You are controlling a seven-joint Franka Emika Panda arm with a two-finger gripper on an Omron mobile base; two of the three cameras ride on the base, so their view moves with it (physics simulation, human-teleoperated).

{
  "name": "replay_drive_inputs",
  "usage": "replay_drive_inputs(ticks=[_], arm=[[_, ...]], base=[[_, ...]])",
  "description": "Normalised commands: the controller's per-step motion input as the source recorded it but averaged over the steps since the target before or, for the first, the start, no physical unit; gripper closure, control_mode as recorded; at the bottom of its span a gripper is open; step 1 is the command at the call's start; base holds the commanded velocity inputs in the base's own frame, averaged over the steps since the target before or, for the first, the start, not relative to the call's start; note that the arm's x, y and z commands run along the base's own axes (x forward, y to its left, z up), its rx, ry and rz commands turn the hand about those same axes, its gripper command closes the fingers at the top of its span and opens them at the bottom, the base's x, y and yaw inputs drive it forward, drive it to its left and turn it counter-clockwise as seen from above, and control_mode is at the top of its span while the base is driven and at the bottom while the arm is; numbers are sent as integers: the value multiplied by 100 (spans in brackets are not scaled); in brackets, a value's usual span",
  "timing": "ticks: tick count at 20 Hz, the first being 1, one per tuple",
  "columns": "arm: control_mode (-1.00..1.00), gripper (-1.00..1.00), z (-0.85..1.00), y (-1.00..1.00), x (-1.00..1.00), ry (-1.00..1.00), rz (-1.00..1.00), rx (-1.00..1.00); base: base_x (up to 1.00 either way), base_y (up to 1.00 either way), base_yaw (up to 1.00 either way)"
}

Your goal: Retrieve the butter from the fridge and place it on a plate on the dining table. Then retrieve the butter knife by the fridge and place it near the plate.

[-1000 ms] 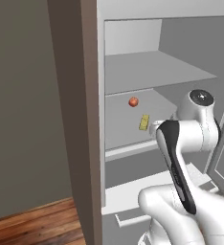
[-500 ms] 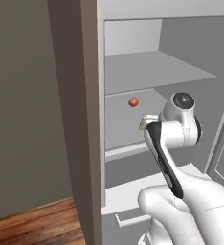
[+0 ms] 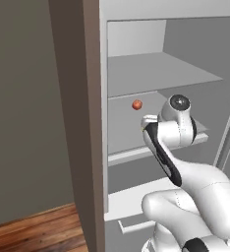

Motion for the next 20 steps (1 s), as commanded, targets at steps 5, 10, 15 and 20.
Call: replay_drive_inputs(ticks=[5, 10, 15, 20], arm=[[-100, -100, -9, -1, 41, 0, 0, 0], [-100, -100, -25, 0, 37, 0, 0, 0], [-100, -100, -20, 0, 44, 0, 0, 0], [-100, -100, -6, 0, 39, 0, 0, 0]], base=[[0, 0, 0], [0, 0, 0], [0, 0, 0], [0, 0, 0]])
